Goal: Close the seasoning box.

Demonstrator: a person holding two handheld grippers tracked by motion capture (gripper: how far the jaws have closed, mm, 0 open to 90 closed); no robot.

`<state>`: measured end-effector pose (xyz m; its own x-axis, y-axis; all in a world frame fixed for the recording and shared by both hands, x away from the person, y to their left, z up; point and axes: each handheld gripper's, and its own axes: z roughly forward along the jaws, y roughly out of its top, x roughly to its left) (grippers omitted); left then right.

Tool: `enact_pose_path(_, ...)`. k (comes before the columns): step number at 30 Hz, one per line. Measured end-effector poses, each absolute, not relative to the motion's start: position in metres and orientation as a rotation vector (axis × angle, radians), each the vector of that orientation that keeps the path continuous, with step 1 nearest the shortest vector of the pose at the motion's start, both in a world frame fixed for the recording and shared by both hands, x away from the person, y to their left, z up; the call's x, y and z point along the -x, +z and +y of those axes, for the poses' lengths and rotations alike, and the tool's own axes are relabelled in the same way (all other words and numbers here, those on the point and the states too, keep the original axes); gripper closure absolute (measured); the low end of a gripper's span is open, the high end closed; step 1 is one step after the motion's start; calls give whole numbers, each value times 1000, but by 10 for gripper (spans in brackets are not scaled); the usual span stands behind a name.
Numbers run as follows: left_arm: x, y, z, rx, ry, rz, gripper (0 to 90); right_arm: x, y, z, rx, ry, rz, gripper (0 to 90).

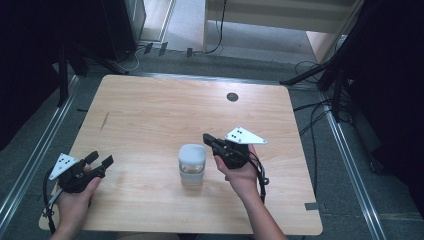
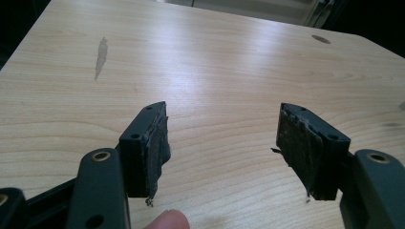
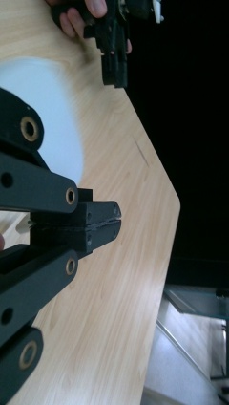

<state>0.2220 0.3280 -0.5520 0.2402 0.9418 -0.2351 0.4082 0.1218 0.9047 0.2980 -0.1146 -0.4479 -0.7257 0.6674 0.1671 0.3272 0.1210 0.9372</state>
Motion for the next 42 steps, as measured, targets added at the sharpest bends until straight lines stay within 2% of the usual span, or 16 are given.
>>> enact_pose_path(6, -222, -552, 328, -1465, 638, 1345, 359, -304, -450, -137, -1066, 1591, 2016, 866)
enact_pose_path(8, -222, -552, 328, -1466, 643, 1345, 359, -306, -458, -160, -1140, 1551, 1947, 802)
enact_pose_path(9, -222, -552, 328, -1466, 643, 1345, 359, -306, -458, -160, -1140, 1551, 1947, 802)
enact_pose_path(10, -222, -552, 328, -1466, 644, 1345, 359, -306, -460, -168, -1156, 1539, 1931, 753)
enact_pose_path(11, -222, -552, 328, -1466, 644, 1344, 359, -304, -465, -179, -1173, 1506, 1894, 571)
enact_pose_path(12, -222, -552, 328, -1466, 644, 1344, 359, -303, -468, -185, -1184, 1478, 1868, 467)
enact_pose_path(13, -222, -552, 328, -1466, 644, 1344, 359, -303, -468, -185, -1184, 1478, 1868, 467)
enact_pose_path(14, -222, -552, 328, -1466, 645, 1345, 359, -300, -474, -196, -1219, 1426, 1836, 294)
enact_pose_path(16, -222, -552, 328, -1466, 646, 1345, 359, -298, -478, -206, -1266, 1391, 1816, 149)
enact_pose_path(32, -222, -552, 327, -1467, 652, 1350, 358, -256, -512, -279, -1385, 1284, 1775, 134)
enact_pose_path(42, -222, -552, 327, -1466, 651, 1350, 358, -238, -525, -305, -1415, 1235, 1773, 138)
